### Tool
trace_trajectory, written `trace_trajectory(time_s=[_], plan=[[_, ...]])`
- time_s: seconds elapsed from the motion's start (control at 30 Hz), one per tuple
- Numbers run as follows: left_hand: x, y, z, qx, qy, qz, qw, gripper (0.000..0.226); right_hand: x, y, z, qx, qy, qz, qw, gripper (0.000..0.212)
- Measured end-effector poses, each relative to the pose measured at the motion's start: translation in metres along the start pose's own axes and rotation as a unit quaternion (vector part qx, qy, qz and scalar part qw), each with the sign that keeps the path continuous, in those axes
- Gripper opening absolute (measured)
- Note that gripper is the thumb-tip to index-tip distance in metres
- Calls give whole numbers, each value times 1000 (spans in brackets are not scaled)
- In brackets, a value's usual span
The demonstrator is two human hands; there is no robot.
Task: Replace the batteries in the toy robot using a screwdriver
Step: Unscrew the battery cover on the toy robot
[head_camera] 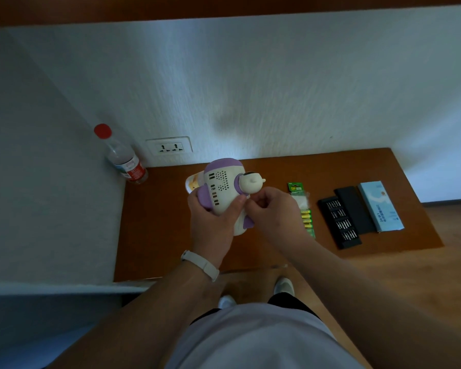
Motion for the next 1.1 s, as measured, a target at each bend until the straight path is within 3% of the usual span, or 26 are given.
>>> trace_trajectory(time_s=[0.47, 1.1], plan=[[6, 2, 2, 1, 8, 16, 1000, 76, 2, -5, -2, 21, -24, 6, 999, 10], [-4, 3, 6, -9, 5, 4, 1000, 77, 10, -3, -3, -26, -25, 32, 999, 8]])
Point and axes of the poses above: each hand's wrist, its own z-axis towards the middle knuckle, its own x-axis out of the palm, y = z × x, the point moved 2 cm from there along z, towards the middle knuckle, and after that the axes turned 14 degrees about -x, right-handed, at the moved point
